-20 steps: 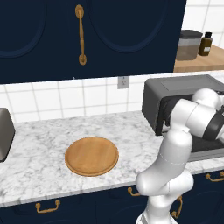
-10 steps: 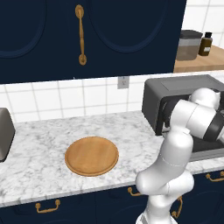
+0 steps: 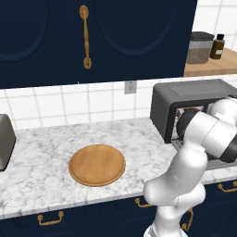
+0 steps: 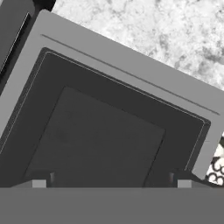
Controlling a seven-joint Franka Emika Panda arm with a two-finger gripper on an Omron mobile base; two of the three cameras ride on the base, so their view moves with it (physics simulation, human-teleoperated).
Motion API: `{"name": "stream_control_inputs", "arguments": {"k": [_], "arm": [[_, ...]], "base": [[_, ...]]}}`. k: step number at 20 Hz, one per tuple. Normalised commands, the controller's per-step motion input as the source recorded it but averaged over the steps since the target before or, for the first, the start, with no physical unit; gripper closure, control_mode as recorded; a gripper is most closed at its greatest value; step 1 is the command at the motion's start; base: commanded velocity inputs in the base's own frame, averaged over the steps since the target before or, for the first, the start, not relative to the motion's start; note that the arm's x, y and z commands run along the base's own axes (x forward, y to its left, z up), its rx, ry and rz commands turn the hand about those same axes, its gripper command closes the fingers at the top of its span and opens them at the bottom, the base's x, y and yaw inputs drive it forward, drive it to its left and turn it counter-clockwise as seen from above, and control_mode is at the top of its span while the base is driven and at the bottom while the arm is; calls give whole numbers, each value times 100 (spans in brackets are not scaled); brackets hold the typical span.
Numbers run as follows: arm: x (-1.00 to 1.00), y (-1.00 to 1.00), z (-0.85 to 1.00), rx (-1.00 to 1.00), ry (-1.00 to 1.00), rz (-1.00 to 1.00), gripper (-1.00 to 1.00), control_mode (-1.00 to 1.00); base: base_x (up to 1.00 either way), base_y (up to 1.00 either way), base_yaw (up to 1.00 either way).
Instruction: Pick up the kebab skewer and baguette bread, and place them inside the toaster oven. Close the toaster oven door and start by setting the timer.
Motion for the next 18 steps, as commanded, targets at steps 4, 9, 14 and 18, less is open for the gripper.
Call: {"name": "stream_control_inputs", "arguments": {"k": [4, 9, 14, 18], "arm": [[-98, 23, 14, 3, 1, 10, -100, -100], [-89, 42, 1, 0, 8, 47, -100, -100], [-62, 40, -1, 0, 22, 54, -100, -100], [-11, 23, -11, 9, 17, 46, -100, -100]], "base": [[0, 0, 0], [0, 0, 0], [0, 0, 0], [0, 0, 0]]}}
